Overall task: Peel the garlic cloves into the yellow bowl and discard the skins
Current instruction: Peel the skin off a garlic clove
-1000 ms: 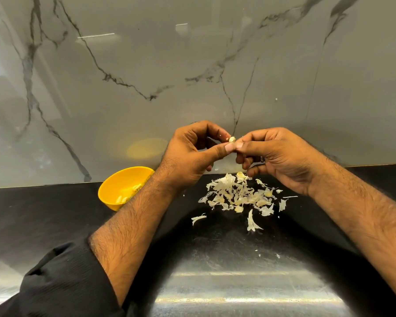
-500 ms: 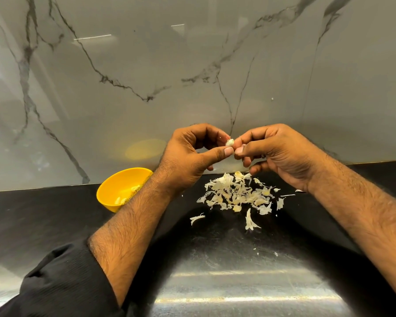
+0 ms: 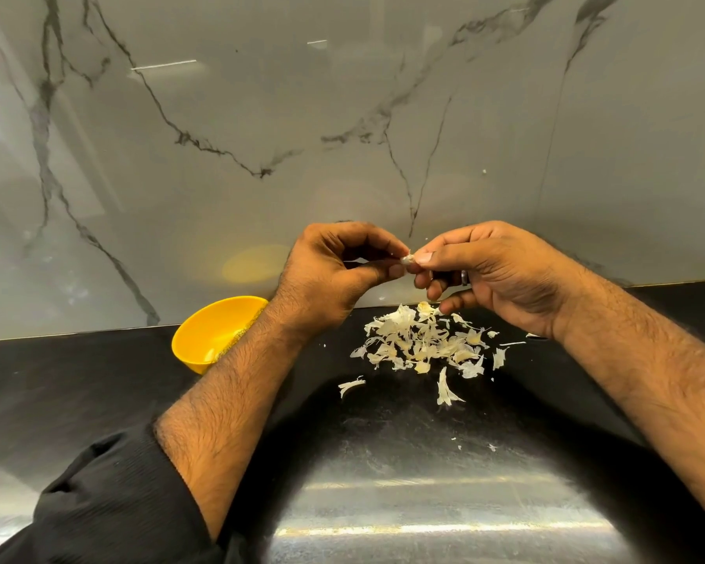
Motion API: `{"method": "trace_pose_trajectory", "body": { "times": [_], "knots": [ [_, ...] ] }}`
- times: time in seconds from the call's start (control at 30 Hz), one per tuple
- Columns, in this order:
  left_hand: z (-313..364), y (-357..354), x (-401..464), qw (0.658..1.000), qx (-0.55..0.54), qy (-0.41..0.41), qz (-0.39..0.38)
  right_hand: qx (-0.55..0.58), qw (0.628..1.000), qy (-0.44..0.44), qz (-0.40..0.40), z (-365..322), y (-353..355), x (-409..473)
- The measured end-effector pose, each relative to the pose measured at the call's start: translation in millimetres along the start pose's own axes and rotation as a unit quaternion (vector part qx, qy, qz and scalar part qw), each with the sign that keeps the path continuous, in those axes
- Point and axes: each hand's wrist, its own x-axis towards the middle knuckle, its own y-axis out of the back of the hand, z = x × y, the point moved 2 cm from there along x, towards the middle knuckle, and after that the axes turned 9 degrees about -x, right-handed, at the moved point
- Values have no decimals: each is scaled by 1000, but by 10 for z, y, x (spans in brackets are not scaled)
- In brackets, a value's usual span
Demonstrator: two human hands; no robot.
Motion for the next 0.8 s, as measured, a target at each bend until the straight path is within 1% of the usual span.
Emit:
{"method": "trace_pose_trajectory", "body": {
  "times": [0.2, 0.37, 0.8],
  "knots": [
    [-4, -8, 12, 999, 30, -26, -3, -6, 1000, -8, 1, 3, 11, 6],
    [-1, -4, 18, 999, 32, -39, -3, -9, 1000, -6, 0, 0, 16, 5],
    [10, -47, 3, 997, 56, -49, -8, -44, 999, -3, 17, -2, -10, 21]
  ]
}}
